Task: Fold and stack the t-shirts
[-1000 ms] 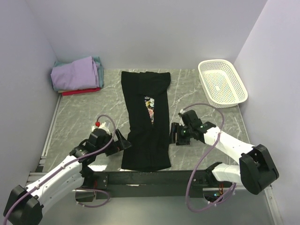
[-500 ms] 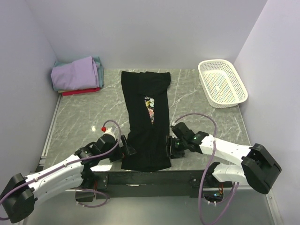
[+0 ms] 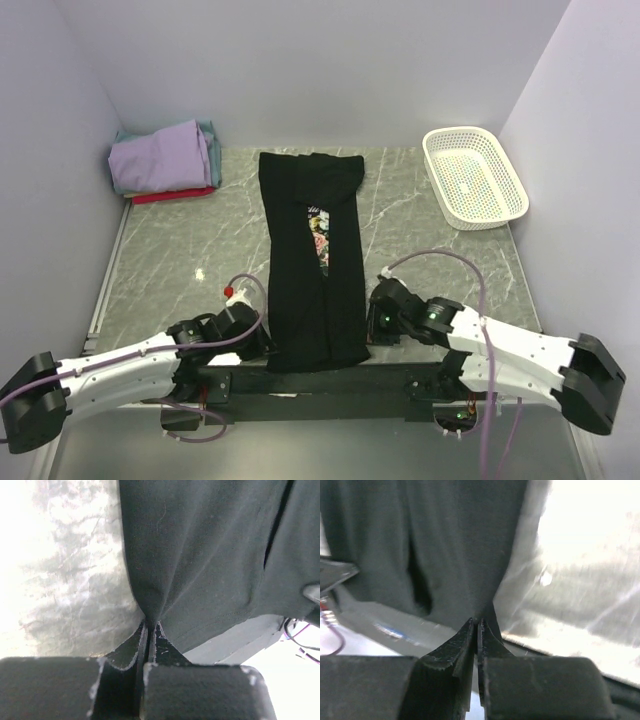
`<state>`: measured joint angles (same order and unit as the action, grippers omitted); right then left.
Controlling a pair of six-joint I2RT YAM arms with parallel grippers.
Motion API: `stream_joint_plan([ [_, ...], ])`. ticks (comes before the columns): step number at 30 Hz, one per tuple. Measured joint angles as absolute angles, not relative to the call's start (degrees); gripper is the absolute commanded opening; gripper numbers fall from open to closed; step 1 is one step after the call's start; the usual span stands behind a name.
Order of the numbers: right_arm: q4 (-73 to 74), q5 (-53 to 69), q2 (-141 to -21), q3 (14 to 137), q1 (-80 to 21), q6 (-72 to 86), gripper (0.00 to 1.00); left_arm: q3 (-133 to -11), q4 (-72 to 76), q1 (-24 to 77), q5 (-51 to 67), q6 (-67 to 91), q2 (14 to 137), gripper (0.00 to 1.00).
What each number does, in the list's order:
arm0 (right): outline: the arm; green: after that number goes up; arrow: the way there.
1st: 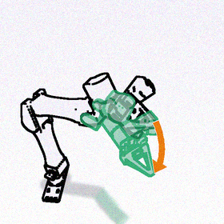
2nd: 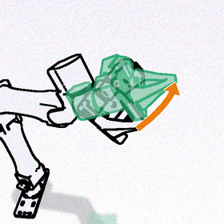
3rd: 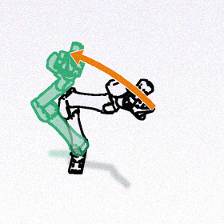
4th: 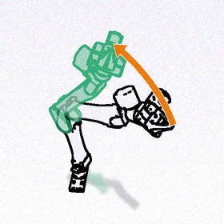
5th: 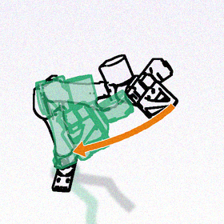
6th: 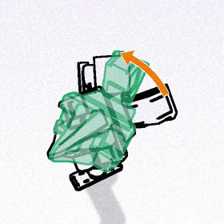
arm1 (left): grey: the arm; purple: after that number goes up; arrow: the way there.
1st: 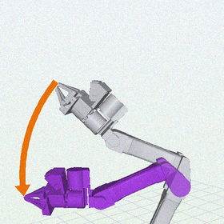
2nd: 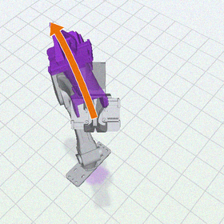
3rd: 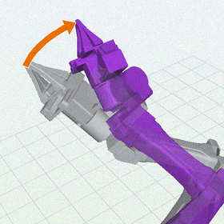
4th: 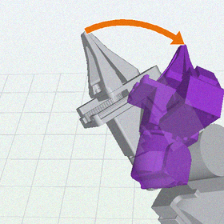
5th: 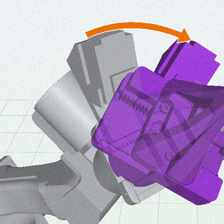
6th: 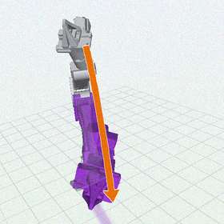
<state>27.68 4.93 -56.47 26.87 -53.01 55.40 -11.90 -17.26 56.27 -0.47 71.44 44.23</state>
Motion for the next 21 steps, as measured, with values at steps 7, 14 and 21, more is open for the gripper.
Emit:
stream_joint_plan([
  [7,33.8,0.9,-49.7,25.3,-56.7,63.0,0.18,-11.9,-21.6,59.3,-2.5,74.5,41.0,0.01],
  [14,36.7,-0.4,-54.3,24.0,-59.1,65.8,0.48,-11.9,-26.2,60.2,-2.9,76.1,36.7,0.61],
  [21,40.0,-3.6,-56.0,26.1,-60.2,66.6,0.56,-13.1,-26.0,60.4,-2.8,76.2,35.9,0.75],
])
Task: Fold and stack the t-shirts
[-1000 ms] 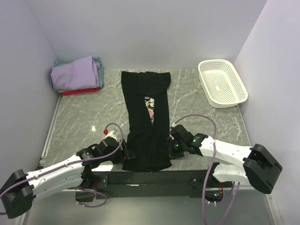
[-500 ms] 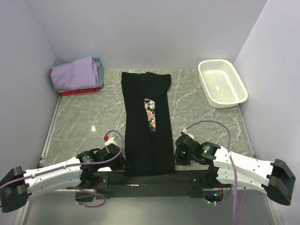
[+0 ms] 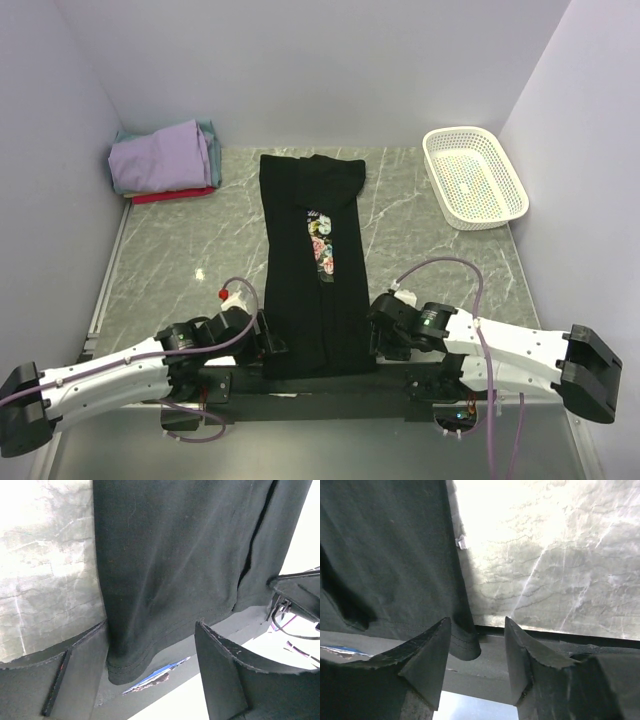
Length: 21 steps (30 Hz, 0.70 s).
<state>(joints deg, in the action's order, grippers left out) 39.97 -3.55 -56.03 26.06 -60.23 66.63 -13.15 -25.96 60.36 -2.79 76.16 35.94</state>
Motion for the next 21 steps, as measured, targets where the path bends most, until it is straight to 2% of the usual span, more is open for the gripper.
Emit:
stream_joint_plan([
  [6,40.0,-5.2,-53.1,26.2,-60.2,66.7,0.58,-13.2,-23.2,60.4,-1.4,76.0,38.5,0.7],
  [12,35.6,-4.6,-52.3,23.7,-60.2,66.7,0.58,-12.4,-19.4,60.9,0.1,75.9,41.1,0.6],
  [17,31.7,-2.1,-53.4,22.5,-60.2,67.1,0.58,-12.0,-19.0,62.3,0.7,76.2,41.1,0.6],
  [21,29.7,-0.6,-54.1,22.3,-60.2,67.1,0.57,-12.1,-19.9,63.1,0.9,76.5,40.6,0.68],
])
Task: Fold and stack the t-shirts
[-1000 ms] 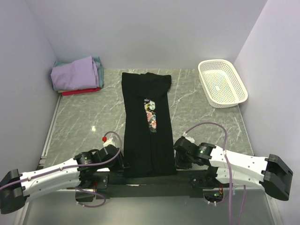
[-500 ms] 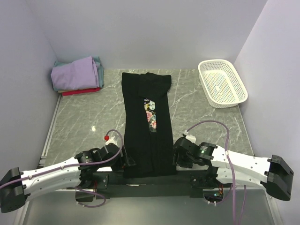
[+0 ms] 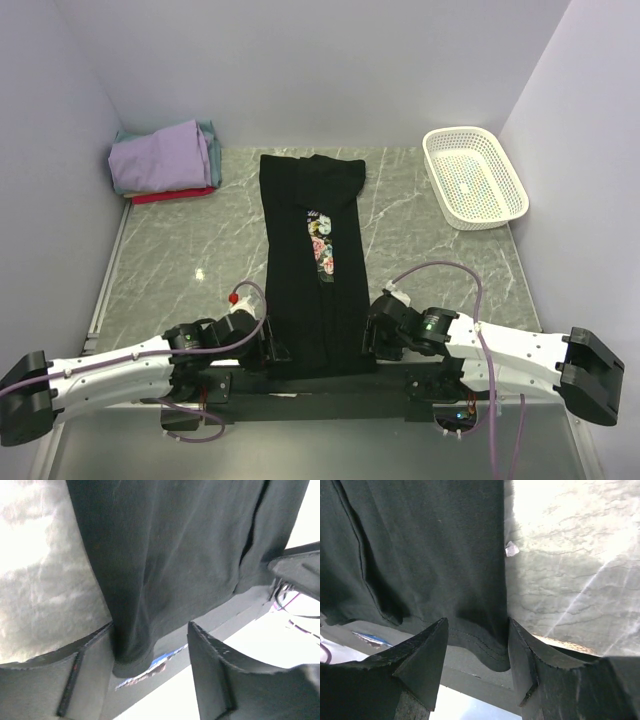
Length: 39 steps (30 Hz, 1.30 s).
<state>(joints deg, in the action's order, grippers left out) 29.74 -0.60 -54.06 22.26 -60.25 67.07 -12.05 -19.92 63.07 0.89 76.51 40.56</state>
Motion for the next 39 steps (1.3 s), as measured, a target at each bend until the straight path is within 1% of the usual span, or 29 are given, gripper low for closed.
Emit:
stream_joint_plan([
  [3,29.3,-0.2,-54.2,22.3,-60.2,67.1,0.57,-12.7,-21.7,64.2,0.8,77.3,40.1,0.75],
  [8,30.0,-0.2,-53.8,22.3,-60.2,67.1,0.57,-14.2,-26.1,66.2,-2.6,78.7,38.5,0.77],
  [10,30.9,-0.4,-53.3,22.3,-60.2,67.1,0.58,-14.4,-28.1,66.7,-3.7,79.3,37.3,0.74],
  [12,31.9,-0.4,-52.6,22.1,-60.2,67.2,0.57,-14.9,-31.2,67.0,-5.2,80.1,36.1,0.67],
  [16,32.2,-0.3,-51.7,21.6,-60.2,67.7,0.57,-14.9,-33.0,67.3,-6.3,81.3,35.9,0.64],
  [17,32.1,-0.3,-51.4,21.5,-60.2,67.7,0.57,-14.9,-33.2,67.4,-6.4,81.4,36.0,0.61],
  [18,32.1,-0.2,-51.3,21.4,-60.2,67.8,0.57,-15.0,-33.3,67.5,-6.5,81.6,36.3,0.53],
  [21,31.7,0.1,-51.2,21.3,-60.2,67.9,0.56,-15.3,-33.8,67.9,-7.0,81.6,38.0,0.42],
  [23,31.3,0.3,-51.2,21.1,-60.2,68.0,0.56,-15.5,-33.6,68.1,-7.2,81.8,39.4,0.38],
  [25,30.9,0.5,-51.2,20.9,-60.2,68.0,0.55,-15.6,-33.2,68.8,-7.6,82.1,40.4,0.31],
  [26,30.8,0.5,-51.2,20.9,-60.2,68.0,0.53,-15.7,-33.1,69.2,-7.8,82.3,40.7,0.27],
  [27,30.6,0.6,-51.2,20.8,-60.2,68.0,0.51,-15.7,-33.0,69.8,-8.3,82.3,41.1,0.18],
  [28,30.2,0.9,-51.2,20.6,-60.2,68.0,0.48,-15.7,-32.8,70.2,-8.5,82.5,41.4,0.12],
  [29,29.9,1.1,-51.2,20.5,-60.2,68.0,0.34,-15.7,-32.7,70.8,-8.9,82.8,41.7,0.01],
  [30,29.5,1.3,-51.2,20.3,-60.2,68.0,0.27,-15.7,-32.5,71.3,-9.1,83.2,42.0,0.01],
  [31,29.3,1.4,-51.2,20.0,-60.2,68.0,0.22,-15.7,-32.0,71.9,-9.0,83.8,42.2,0.01],
  [32,29.0,1.7,-51.2,19.7,-60.2,67.9,0.11,-15.9,-31.9,72.4,-8.3,83.9,42.3,0.01],
  [34,28.8,2.0,-51.2,19.1,-60.2,67.7,0.02,-15.9,-32.0,74.0,-6.9,84.5,42.9,0.01],
  [35,28.9,2.2,-51.2,19.0,-60.2,67.8,0.0,-16.0,-32.0,74.5,-6.8,84.7,43.2,0.01],
  [39,28.8,2.3,-50.1,19.0,-60.2,67.5,0.0,-17.2,-33.3,75.2,-6.2,84.8,43.8,0.01],
])
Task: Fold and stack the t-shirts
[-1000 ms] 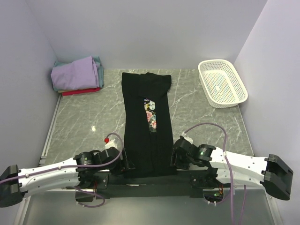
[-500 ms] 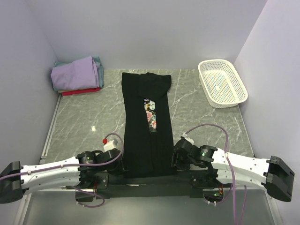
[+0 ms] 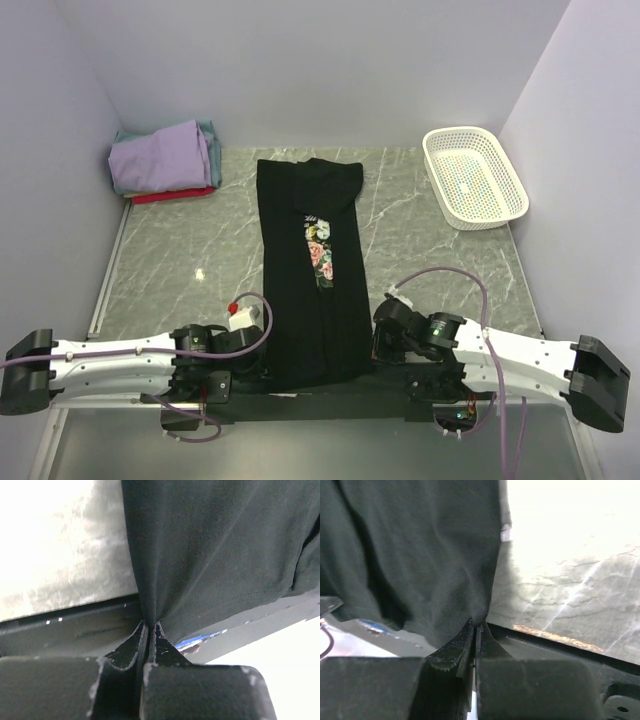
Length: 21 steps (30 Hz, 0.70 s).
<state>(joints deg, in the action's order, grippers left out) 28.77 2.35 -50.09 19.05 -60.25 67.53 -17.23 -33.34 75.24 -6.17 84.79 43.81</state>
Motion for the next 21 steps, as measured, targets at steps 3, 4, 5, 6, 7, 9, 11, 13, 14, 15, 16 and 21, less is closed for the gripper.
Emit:
stream_joint_plan([
  [3,29.6,2.2,-47.5,19.5,-60.4,67.0,0.0,-18.8,-35.5,75.6,-5.7,84.8,44.1,0.01],
  [4,30.1,2.1,-46.6,19.9,-60.4,66.8,0.0,-19.6,-36.4,75.7,-5.7,84.8,44.1,0.01],
  [5,30.8,1.9,-45.8,20.5,-60.5,66.6,0.0,-20.6,-37.1,75.7,-5.8,84.8,44.1,0.01],
  [6,31.5,1.4,-45.1,21.4,-60.5,66.3,0.0,-21.6,-37.8,75.7,-5.8,84.7,44.1,0.01],
  [7,32.1,1.1,-44.6,22.3,-60.5,66.1,0.0,-22.8,-38.8,75.7,-5.9,84.7,44.1,0.01],
  [9,33.0,0.5,-44.1,24.1,-60.5,65.5,0.0,-25.0,-39.9,75.7,-6.1,84.4,44.2,0.01],
  [11,34.1,-0.1,-44.1,26.3,-60.5,64.6,0.0,-27.6,-41.4,75.7,-6.6,83.9,44.8,0.01],
  [13,34.9,-0.8,-44.3,28.4,-60.5,63.8,0.0,-30.0,-42.8,75.8,-7.3,83.6,45.5,0.01],
  [14,35.3,-1.1,-44.5,29.3,-60.5,63.4,0.0,-31.0,-43.4,75.8,-7.7,83.5,45.8,0.01],
  [15,35.6,-1.5,-44.8,30.4,-60.5,62.8,0.0,-31.8,-44.0,75.8,-8.1,83.4,46.1,0.01],
  [16,35.9,-2.0,-45.2,31.6,-60.5,62.2,0.0,-32.8,-45.0,75.8,-8.8,83.4,46.5,0.01],
  [21,38.3,-6.0,-48.4,37.6,-60.5,58.6,0.0,-37.6,-49.3,75.7,-12.9,83.2,48.3,0.01],
])
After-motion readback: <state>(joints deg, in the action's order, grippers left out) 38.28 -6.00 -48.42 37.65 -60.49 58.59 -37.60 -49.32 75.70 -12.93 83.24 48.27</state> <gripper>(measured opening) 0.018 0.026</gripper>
